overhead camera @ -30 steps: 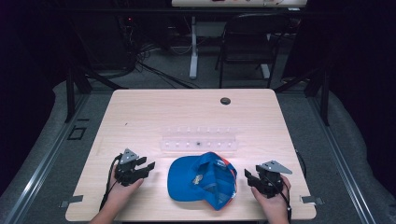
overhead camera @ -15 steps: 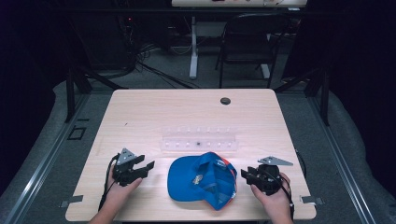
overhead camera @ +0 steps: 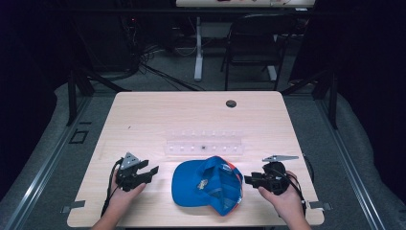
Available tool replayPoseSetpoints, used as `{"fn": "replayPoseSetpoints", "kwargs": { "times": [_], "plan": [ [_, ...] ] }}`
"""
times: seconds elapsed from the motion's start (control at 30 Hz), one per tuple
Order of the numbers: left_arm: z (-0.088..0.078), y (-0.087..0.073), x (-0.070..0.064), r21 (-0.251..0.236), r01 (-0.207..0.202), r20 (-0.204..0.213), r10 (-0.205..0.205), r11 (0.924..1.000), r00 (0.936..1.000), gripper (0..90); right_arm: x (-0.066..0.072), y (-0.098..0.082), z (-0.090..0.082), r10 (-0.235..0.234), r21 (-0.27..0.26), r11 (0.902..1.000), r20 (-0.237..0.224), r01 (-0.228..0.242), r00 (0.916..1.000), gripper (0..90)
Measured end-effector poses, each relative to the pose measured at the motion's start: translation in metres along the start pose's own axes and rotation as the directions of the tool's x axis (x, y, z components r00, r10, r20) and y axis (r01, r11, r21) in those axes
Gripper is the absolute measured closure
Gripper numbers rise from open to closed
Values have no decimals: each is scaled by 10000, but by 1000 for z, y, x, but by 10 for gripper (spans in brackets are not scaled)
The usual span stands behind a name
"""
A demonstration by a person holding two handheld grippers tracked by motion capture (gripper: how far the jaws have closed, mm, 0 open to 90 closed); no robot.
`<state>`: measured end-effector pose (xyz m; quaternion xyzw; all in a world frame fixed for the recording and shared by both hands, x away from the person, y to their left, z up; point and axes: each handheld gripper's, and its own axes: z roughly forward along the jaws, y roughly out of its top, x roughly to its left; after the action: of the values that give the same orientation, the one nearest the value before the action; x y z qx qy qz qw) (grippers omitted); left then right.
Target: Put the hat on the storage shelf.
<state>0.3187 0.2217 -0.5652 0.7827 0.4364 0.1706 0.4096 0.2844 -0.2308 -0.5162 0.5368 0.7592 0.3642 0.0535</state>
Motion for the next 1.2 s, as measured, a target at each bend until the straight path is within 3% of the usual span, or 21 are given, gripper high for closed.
{"fn": "replayPoseSetpoints", "kwargs": {
  "times": [0.07,0.2,0.47,0.77,1.2],
  "plan": [
    [0,0,0,25,-19,-4,19,10000,10000,473,0,0,1,228,397,9990,-326,-215,9992,697],
    [0,0,0,1,17,-2,-17,10000,10000,473,-1,-1,5,193,663,9977,-686,-147,9975,719],
    [0,0,-1,39,-15,-24,15,10000,10000,473,3,-2,11,40,853,9963,-1020,48,9948,684],
    [1,0,-1,39,-25,-45,26,10000,10000,475,-1,-6,23,522,1266,9914,-1602,-320,9857,684],
    [1,0,-2,21,-38,-56,38,10000,10000,476,-1,-7,33,694,1481,9880,-1691,-443,9832,682]
  ]
}}
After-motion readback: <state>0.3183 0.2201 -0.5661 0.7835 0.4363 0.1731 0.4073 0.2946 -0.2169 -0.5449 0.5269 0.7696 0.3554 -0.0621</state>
